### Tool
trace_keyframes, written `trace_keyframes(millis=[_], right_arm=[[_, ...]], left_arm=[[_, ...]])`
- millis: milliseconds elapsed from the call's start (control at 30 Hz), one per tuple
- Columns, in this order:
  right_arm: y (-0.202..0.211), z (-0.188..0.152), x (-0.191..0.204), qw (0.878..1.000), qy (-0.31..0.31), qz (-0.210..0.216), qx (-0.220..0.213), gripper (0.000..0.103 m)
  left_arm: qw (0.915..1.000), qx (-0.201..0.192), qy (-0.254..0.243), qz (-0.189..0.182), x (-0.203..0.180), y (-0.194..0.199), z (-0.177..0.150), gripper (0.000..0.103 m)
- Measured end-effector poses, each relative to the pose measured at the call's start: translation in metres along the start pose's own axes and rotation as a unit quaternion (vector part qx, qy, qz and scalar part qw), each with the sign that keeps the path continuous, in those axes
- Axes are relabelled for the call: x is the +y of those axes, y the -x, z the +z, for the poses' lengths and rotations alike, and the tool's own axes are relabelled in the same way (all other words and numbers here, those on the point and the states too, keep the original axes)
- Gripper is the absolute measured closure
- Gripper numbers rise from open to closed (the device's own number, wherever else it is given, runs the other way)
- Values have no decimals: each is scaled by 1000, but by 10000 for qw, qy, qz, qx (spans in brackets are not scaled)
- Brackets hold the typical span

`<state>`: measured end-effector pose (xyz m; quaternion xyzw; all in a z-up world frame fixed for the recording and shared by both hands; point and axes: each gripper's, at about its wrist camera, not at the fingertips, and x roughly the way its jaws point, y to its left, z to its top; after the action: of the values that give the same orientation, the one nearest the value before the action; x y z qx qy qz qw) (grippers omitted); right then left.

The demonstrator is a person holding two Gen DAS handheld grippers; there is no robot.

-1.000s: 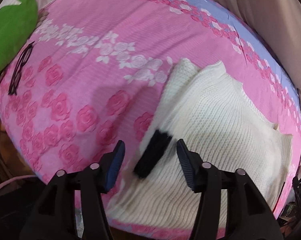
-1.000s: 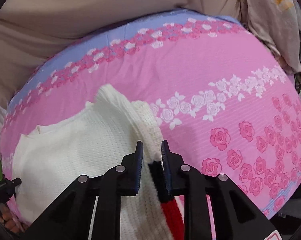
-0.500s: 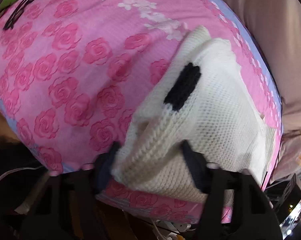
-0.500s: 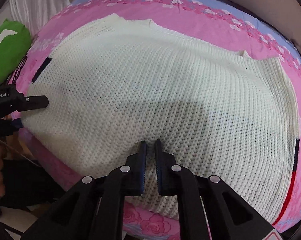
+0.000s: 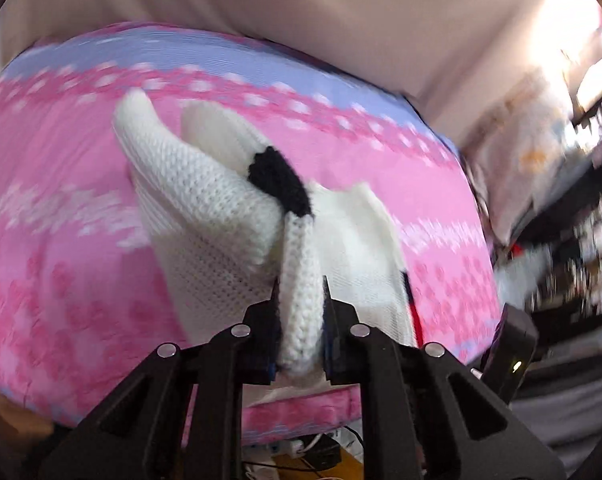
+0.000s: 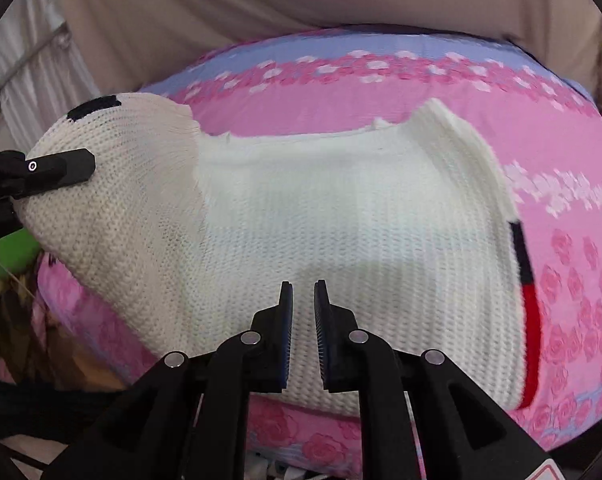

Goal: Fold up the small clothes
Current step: 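Lift the hem with both grippers and fold it over toward the collar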

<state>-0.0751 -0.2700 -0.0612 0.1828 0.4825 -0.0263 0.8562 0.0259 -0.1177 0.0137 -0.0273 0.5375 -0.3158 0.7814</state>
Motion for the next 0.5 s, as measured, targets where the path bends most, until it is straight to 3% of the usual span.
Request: trace_keyframes(millis=[67, 133, 200, 267, 333, 400, 500], right_arm=[[11, -7, -30, 9986, -524, 4, -24, 89], [18, -15, -57, 9956, -940, -15, -10, 87], [25, -24, -74, 9929, -1185, -68, -24, 86], [32, -25, -82, 9914, -1308, -38, -79, 85], [36, -25, -82, 9902, -1384, 106, -131, 73], [39, -18, -76, 9892, -1423, 312, -144, 43], [35, -4, -56, 9879, -1378, 713, -90, 33]], left_arm=[[9978, 405, -531, 11, -28, -35, -10, 88], [9896, 913, -1095, 196, -43, -70, -30, 84], [9855, 1203, -1143, 339, -40, -80, -47, 80], [9893, 1091, -959, 139, -27, -64, -54, 72], [9927, 827, -847, 249, -9, -37, -56, 34], [9942, 661, -729, 425, 11, -20, -57, 30], [9925, 884, -625, 572, 38, -18, -65, 29]])
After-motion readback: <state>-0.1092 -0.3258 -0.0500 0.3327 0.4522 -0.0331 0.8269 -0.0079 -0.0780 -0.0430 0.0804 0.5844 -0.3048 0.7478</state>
